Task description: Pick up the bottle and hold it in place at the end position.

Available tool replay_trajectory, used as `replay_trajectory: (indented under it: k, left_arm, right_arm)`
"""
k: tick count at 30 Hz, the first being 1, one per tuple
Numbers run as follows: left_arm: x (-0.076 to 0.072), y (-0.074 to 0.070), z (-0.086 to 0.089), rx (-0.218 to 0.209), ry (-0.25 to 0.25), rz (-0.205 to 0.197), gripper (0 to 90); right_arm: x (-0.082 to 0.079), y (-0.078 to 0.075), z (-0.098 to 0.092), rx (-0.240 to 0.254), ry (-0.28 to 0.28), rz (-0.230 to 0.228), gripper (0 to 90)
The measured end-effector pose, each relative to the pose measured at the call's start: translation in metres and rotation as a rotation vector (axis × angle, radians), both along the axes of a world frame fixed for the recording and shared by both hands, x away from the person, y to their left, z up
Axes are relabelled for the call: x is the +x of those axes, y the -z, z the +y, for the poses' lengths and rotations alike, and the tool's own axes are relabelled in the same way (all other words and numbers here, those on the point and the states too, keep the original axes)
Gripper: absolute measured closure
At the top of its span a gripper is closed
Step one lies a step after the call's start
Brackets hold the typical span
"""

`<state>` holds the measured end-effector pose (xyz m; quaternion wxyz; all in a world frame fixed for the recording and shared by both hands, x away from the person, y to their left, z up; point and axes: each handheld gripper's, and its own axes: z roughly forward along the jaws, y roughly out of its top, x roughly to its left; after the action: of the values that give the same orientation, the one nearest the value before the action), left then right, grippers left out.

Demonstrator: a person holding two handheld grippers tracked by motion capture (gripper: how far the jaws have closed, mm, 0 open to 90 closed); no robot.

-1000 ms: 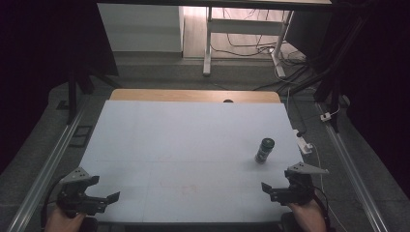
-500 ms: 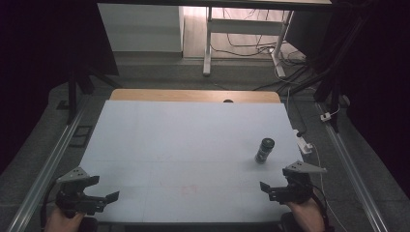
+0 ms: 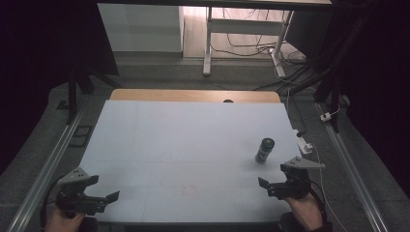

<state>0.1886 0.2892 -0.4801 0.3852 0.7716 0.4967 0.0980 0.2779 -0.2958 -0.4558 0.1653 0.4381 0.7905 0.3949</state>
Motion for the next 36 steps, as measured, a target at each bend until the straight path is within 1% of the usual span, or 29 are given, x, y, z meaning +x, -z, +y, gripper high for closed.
replay_trajectory:
  k: [6, 8, 14, 15, 16, 18, 22, 25, 26, 27, 29, 31, 32, 34, 35, 36]
  left_arm:
    - [0.000, 0.000, 0.000, 0.002, -0.005, -0.001, 0.0]
    - [0.000, 0.000, 0.000, 0.002, -0.004, -0.001, 0.0]
    - [0.000, 0.000, 0.000, 0.003, -0.003, -0.003, 0.0]
    - [0.000, 0.000, 0.000, 0.002, -0.003, -0.002, 0.0]
    - [0.000, 0.000, 0.000, 0.002, -0.004, -0.001, 0.0]
    - [0.000, 0.000, 0.000, 0.002, -0.003, -0.001, 0.0]
    - [0.000, 0.000, 0.000, 0.000, -0.006, 0.001, 0.0]
    - [0.000, 0.000, 0.000, -0.002, -0.009, 0.003, 0.0]
    - [0.000, 0.000, 0.000, -0.001, -0.009, 0.002, 0.0]
    - [0.000, 0.000, 0.000, -0.001, -0.009, 0.002, 0.0]
    - [0.000, 0.000, 0.000, -0.001, -0.010, 0.002, 0.0]
    - [0.000, 0.000, 0.000, -0.002, -0.010, 0.002, 0.0]
    - [0.000, 0.000, 0.001, -0.002, -0.011, 0.002, 0.0]
    - [0.000, 0.000, 0.001, -0.002, -0.011, 0.003, 0.0]
    - [0.000, 0.000, 0.001, -0.002, -0.010, 0.003, 0.0]
    - [0.000, 0.000, 0.001, -0.001, -0.009, 0.001, 0.0]
  right_arm:
    - [0.007, 0.003, 0.002, -0.013, 0.002, -0.005, 0.0]
    - [0.010, 0.004, 0.002, -0.011, 0.004, -0.015, 0.0]
    - [0.019, 0.007, 0.001, -0.008, 0.013, -0.024, 0.0]
    - [0.023, 0.008, 0.001, -0.008, 0.019, -0.022, 0.0]
    - [0.023, 0.008, 0.001, -0.008, 0.019, -0.022, 0.0]
    - [0.030, 0.009, 0.001, -0.017, 0.030, -0.016, 0.0]
    - [0.038, 0.011, 0.000, -0.012, 0.039, -0.012, 0.0]
    - [0.044, 0.013, 0.000, -0.010, 0.042, 0.002, 0.0]
    - [0.046, 0.014, 0.000, -0.014, 0.045, 0.005, 0.0]
    - [0.052, 0.016, 0.000, -0.029, 0.044, 0.011, 0.0]
    - [0.056, 0.018, 0.000, -0.049, 0.055, 0.013, 0.0]
    - [0.058, 0.020, 0.001, -0.053, 0.056, 0.008, 0.0]
    - [0.063, 0.021, 0.001, -0.061, 0.062, 0.007, 0.0]
    - [0.068, 0.022, 0.000, -0.067, 0.066, 0.008, 0.0]
    - [0.068, 0.022, 0.000, -0.067, 0.066, 0.008, 0.0]
    - [0.073, 0.024, 0.000, -0.075, 0.065, 0.010, 0.0]
